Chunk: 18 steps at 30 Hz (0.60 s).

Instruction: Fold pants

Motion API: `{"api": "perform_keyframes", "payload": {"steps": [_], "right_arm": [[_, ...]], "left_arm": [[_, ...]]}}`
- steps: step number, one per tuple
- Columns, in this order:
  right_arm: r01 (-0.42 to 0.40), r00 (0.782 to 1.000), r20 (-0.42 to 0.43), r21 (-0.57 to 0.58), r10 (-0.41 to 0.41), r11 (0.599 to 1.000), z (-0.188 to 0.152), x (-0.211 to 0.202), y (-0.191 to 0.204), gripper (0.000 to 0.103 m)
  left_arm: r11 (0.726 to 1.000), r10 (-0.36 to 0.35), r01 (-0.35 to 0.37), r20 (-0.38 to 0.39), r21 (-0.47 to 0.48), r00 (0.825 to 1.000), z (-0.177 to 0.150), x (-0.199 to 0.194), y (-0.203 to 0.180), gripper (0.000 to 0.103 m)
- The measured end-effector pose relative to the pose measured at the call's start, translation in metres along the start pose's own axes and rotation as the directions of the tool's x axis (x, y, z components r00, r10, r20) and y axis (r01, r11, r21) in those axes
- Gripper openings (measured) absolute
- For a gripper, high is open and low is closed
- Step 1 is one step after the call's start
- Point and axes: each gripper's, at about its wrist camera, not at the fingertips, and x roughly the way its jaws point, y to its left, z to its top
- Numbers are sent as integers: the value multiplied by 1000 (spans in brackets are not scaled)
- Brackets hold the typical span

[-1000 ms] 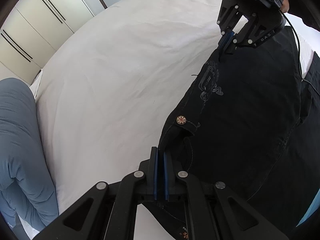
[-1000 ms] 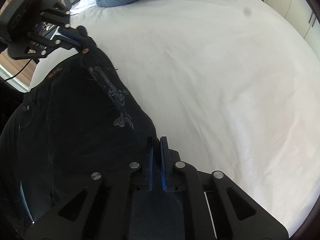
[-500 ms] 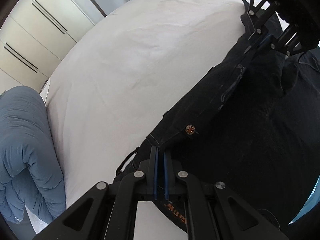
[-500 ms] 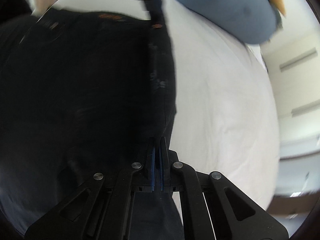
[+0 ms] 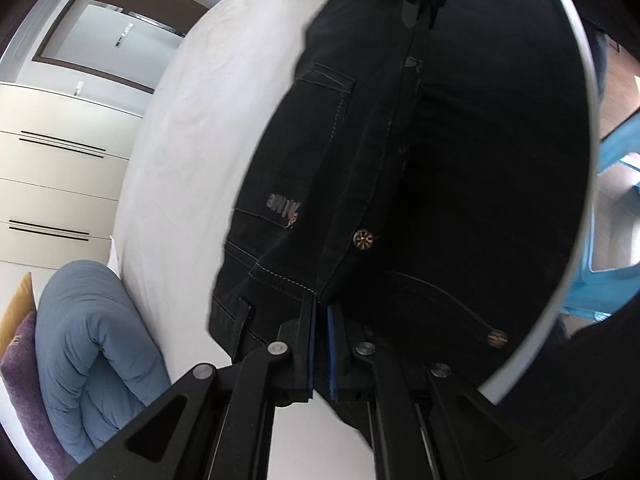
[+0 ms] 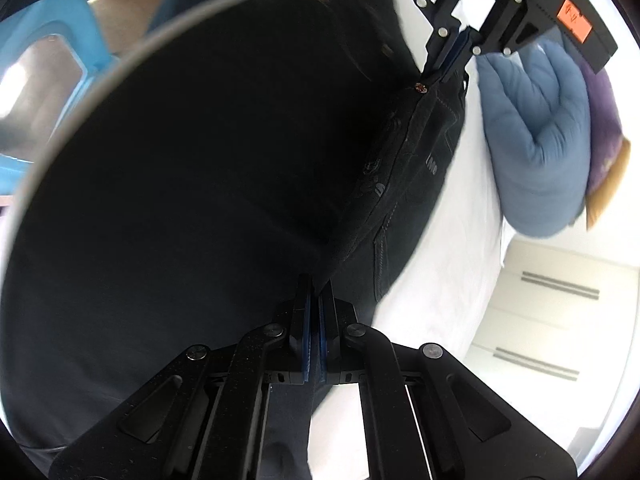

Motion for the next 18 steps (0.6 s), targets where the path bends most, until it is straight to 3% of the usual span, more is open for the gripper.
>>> {"api": "perform_keyframes", "payload": {"steps": [2,8,11,18], "right_arm": [[-9,1000,2,-27,9,1000,34,-7,19,2],[-29,1000,8,-68,30,997,82,-12,45,2],[-36,999,12,-65,37,997,83,-23,53,2],[-52,999,11,-19,52,998,125,-30,66,2]], "left_arm": [[1000,-8,8,-9,-2,1000,-7,2,-9,4],[999,-24,24,-17,-35,1000,-21,-4,-27,4],[999,-34,33,-16,-34,999,-25,-12,-37,4],[999,-41,41,-13,-10,999,-32,-18,-49,4]]}}
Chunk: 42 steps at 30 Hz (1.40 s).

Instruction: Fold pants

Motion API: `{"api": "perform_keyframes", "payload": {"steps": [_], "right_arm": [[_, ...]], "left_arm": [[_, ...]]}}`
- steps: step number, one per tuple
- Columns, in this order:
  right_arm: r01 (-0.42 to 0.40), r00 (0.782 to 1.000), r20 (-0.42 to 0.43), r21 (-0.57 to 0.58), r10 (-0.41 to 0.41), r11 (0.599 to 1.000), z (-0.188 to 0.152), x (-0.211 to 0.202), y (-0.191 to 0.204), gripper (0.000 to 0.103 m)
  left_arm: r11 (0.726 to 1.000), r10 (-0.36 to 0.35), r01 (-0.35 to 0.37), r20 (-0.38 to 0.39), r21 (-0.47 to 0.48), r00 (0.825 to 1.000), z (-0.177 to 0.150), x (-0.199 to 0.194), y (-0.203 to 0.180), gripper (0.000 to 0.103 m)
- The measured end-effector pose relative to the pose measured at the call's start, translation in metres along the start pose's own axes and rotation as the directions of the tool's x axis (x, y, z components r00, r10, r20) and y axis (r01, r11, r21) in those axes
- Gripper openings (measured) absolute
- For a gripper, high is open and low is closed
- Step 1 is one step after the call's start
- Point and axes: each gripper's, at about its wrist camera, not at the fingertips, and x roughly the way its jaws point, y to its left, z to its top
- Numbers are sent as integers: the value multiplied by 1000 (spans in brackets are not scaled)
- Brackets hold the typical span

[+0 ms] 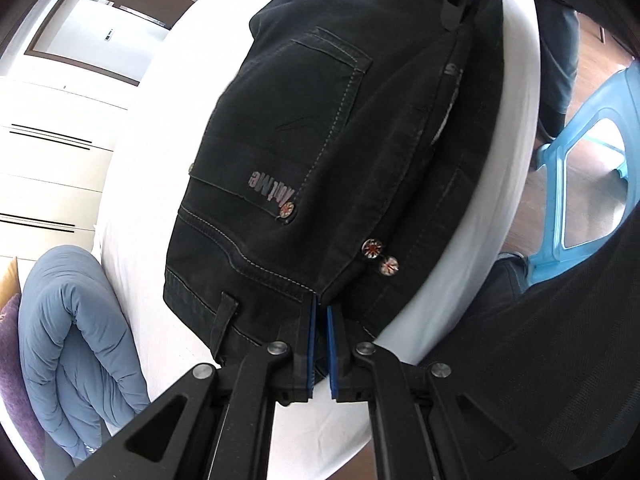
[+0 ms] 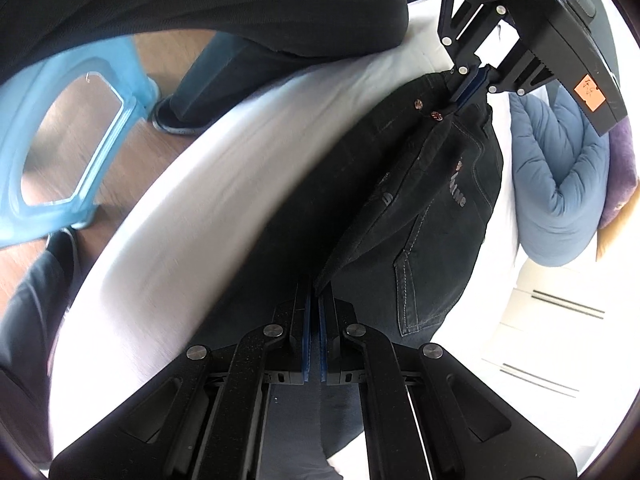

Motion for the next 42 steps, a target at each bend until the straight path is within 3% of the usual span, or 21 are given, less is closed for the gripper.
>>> {"api": "perform_keyframes", "payload": {"steps": [14,17,18,19,20,21,25,30,32,34,35,36,38,39,42], "right_arm": [[-17,1000,-12,91,18,996,9,-6,23,2],[-20,999,-27,108,23,994,10,4,26,3],[-12,999,-31,109,15,994,11,7,28,3],[3,999,-32,113,1,994,12,8,29,3],[17,999,-33,124,-13,992,12,10,30,3],[30,999,-33,142,-26,989,12,11,32,3],[91,996,-45,250,-83,964,12,9,36,4],[152,988,-93,417,-124,896,15,7,35,8],[173,984,-115,492,-133,854,14,3,31,17],[192,981,-131,584,-142,789,6,-6,25,37],[181,983,-125,627,-131,758,2,-10,24,78],[158,987,-107,677,-117,719,-4,-17,22,103],[143,988,-78,779,-133,610,-24,-38,22,103],[141,988,-84,818,-126,557,-34,-43,21,103],[106,994,-89,946,-67,307,-89,-57,12,103]], "left_arm": [[999,-21,21,-9,-25,1000,-8,13,-3,5],[1000,7,-7,0,-31,1000,-8,16,-6,9],[999,17,-16,2,-34,1000,-9,15,-5,13],[999,20,-21,-2,-46,1000,-11,13,-4,25],[998,15,-15,-10,-63,1000,-12,11,-1,43],[997,4,-6,-18,-83,1000,-14,8,3,50],[980,-5,8,16,-199,1000,-12,-21,28,51],[909,-34,94,154,-405,988,31,-39,70,51],[877,-51,132,184,-462,982,54,-24,78,51],[835,-113,200,196,-513,974,71,2,79,51],[814,-159,233,182,-532,970,77,16,77,51],[802,-195,249,156,-544,968,81,31,71,51],[821,-167,207,123,-532,978,83,50,56,52],[811,-161,205,127,-548,979,81,49,57,52],[798,-175,208,112,-566,978,80,42,66,50]]}}
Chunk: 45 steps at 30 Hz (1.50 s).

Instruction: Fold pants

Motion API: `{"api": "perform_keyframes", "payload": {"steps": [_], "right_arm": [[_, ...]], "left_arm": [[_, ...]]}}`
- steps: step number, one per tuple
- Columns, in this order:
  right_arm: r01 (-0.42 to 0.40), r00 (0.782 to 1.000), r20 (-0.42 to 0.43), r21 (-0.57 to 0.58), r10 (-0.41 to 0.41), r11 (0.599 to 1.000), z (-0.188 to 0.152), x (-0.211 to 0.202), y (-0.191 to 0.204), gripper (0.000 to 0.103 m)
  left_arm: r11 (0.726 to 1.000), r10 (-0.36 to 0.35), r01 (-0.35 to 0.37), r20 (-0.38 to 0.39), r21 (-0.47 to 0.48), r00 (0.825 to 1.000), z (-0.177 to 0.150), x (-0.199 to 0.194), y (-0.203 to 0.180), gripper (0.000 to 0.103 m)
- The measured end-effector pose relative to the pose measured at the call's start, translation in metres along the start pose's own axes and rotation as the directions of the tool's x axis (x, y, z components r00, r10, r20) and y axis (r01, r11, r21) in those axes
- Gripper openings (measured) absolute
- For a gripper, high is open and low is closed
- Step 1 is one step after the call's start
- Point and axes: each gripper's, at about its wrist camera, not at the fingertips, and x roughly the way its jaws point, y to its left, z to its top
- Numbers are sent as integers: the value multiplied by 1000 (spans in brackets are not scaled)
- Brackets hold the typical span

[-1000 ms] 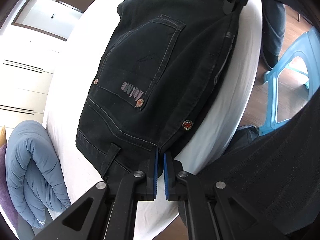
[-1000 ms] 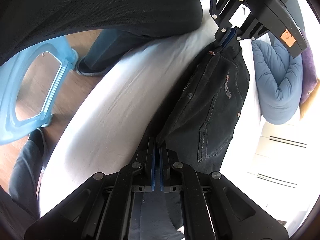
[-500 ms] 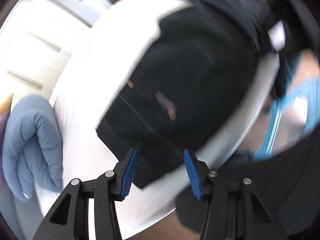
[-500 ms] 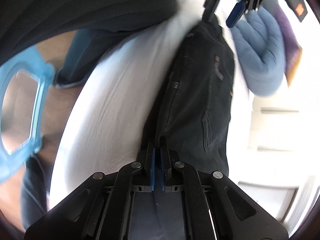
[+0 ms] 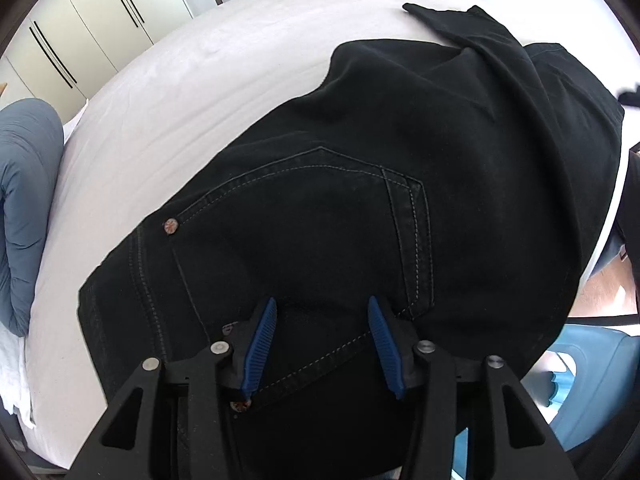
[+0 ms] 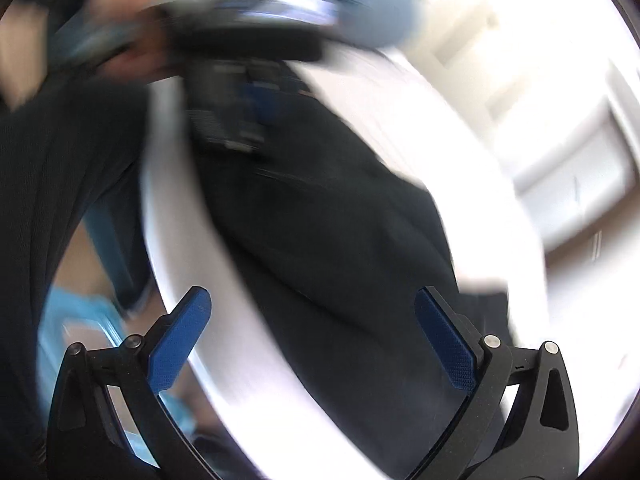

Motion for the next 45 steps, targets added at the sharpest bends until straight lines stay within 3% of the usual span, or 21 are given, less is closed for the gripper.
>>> {"api": "perform_keyframes", "payload": {"steps": [2,4,6,8,10,11,13,16,20,26,28,31,32,33,36,41,45], "right_arm": [[12,999,-47,216,-2,976,-6,6,-53,103],[18,997,-73,419,14,908,-10,16,-112,103],[33,996,-86,592,22,805,-13,29,-172,103],[5,993,-82,739,83,674,-17,50,-228,103],[22,990,-96,838,107,546,-22,73,-275,103],[62,986,-131,863,102,502,-23,87,-297,103],[114,975,-186,891,125,440,-24,112,-328,103],[181,950,-267,893,160,412,-21,155,-362,103],[265,913,-366,866,178,424,-14,211,-382,101],[394,824,-516,818,233,420,-23,271,-374,89],[403,830,-516,816,210,413,-23,275,-373,88],[386,847,-497,819,188,424,-15,273,-374,44],[378,851,-491,820,188,430,-13,271,-375,16],[368,855,-481,825,191,429,-11,268,-377,8],[323,890,-412,871,193,371,-17,249,-385,1],[210,967,-235,953,96,219,-56,168,-399,1],[135,991,-133,988,-32,71,-111,77,-392,1]], "left_arm": [[999,26,-25,39,-27,999,10,-16,1,47],[996,-15,23,96,-84,995,26,-31,1,47],[992,-37,51,118,-118,992,39,-34,-3,47],[985,-77,91,99,-144,992,49,-22,-15,47],[983,-111,111,9,-145,994,52,3,-33,47],[982,-118,113,-25,-148,993,52,13,-39,47],[979,-103,100,-5,-179,995,48,18,-41,47],[969,-126,123,-3,-216,992,47,18,-35,47],[967,-136,129,-14,-219,991,50,20,-32,48],[971,-134,128,-18,-202,991,59,26,-44,48],[972,-132,126,-17,-200,991,57,25,-47,48],[974,-121,116,-16,-196,993,57,26,-45,48],[975,-115,110,-17,-194,993,54,26,-47,48],[975,-112,106,-18,-194,994,53,25,-49,48],[975,-108,102,-21,-199,994,58,30,-59,48],[972,-113,105,-27,-210,993,59,31,-59,48],[972,-119,109,-36,-209,992,61,32,-57,48]]}}
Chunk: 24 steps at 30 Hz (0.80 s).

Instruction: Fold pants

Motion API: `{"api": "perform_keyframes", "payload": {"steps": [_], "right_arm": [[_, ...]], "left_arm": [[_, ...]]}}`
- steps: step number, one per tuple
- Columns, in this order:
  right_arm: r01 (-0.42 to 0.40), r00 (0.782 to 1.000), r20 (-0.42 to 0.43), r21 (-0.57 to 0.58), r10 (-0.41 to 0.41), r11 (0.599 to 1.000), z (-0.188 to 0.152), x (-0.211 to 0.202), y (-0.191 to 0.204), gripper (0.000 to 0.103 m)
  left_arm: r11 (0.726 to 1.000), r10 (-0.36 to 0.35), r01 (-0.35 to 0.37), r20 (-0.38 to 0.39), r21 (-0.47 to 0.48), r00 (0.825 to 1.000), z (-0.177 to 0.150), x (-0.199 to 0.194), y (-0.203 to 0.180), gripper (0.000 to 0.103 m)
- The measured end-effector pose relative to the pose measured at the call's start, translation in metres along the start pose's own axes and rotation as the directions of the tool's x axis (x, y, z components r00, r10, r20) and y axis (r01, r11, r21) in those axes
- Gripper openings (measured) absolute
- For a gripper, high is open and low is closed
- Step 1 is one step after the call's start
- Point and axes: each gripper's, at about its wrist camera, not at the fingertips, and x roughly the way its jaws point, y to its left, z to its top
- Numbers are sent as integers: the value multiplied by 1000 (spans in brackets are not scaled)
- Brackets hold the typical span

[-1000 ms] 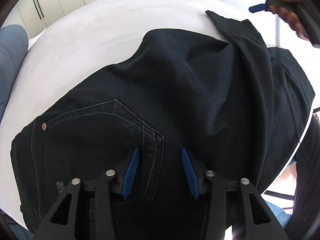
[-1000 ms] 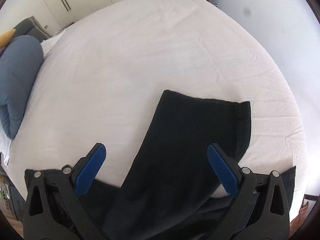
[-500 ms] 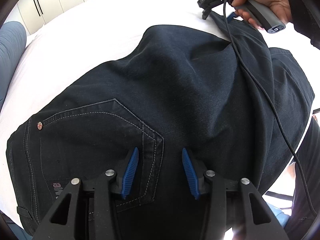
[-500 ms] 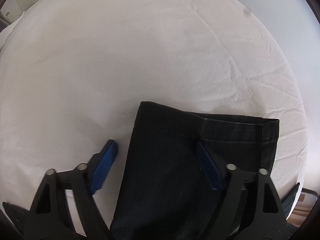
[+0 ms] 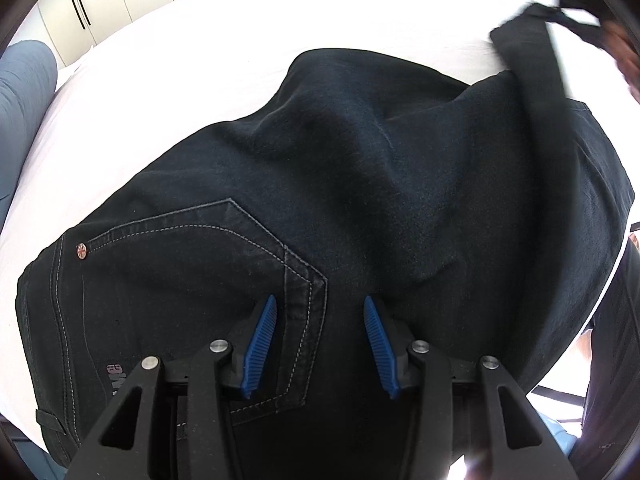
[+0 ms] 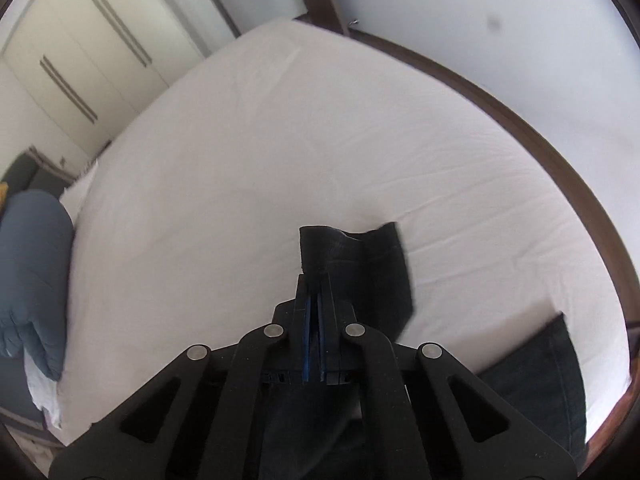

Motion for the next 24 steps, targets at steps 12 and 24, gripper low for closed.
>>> {"api": "perform_keyframes", "payload": {"steps": [12,24], "right_arm": [[-52,995,95,541,0,840,-143,-73,-214,1],[-193,980,154,638,123,745,-173,-90,-216,1]], "left_arm": [[1000,-2,1,-56,-21,998,20,3,6,50],[997,80,-81,-74,-13,994,35,9,6,79]]}}
